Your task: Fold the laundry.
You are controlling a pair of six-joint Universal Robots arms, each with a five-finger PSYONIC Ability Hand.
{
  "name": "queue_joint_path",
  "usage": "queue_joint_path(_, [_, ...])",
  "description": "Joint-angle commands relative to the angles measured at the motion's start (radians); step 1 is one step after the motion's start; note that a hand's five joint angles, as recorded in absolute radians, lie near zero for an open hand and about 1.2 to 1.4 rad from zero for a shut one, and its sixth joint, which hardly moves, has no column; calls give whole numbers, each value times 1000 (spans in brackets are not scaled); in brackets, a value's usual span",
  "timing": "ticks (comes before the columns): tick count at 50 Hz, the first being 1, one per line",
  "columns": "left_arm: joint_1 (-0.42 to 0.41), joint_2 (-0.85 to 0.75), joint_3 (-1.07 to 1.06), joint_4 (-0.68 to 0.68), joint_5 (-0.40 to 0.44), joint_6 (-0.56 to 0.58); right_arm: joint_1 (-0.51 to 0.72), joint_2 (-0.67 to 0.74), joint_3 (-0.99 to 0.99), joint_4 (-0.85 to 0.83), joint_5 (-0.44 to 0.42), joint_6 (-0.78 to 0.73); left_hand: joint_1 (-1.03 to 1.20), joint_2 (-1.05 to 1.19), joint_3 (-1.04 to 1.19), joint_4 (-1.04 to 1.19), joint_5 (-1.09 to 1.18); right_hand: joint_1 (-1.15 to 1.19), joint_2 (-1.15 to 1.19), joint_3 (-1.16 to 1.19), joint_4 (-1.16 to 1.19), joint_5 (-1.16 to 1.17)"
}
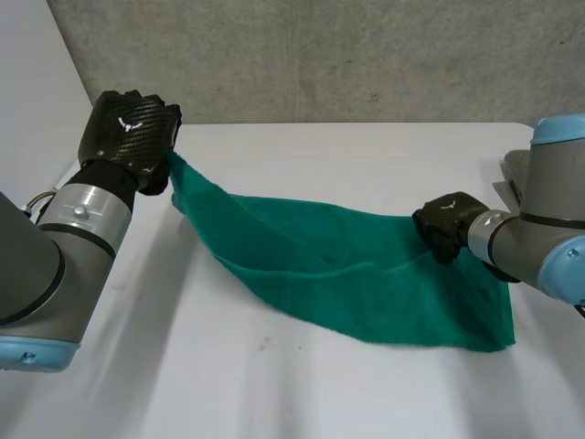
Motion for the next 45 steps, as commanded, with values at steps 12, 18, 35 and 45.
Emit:
queue_joint_path(12, [1, -3, -6, 0, 1, -2, 3, 32, 29, -7, 14, -8, 265, 195, 199, 193, 234, -565, -732, -741, -746, -738])
queue_joint_path(18, [1, -6, -8, 0, 1, -2, 2, 67, 29, -20, 15, -10, 265, 195, 199, 193, 234, -451, -618, -627, -631, -624])
queue_joint_path(35, [1, -3, -5, -1, -1, 3, -11, -11, 44, -71, 11, -1, 265, 195, 199, 193, 234, 432, 265, 256, 251, 259])
queue_joint_path(45, [76, 94, 9, -109, -1, 8, -12, -244, 56, 74, -1, -37, 265, 195, 199, 193, 234, 432, 265, 256, 251, 259])
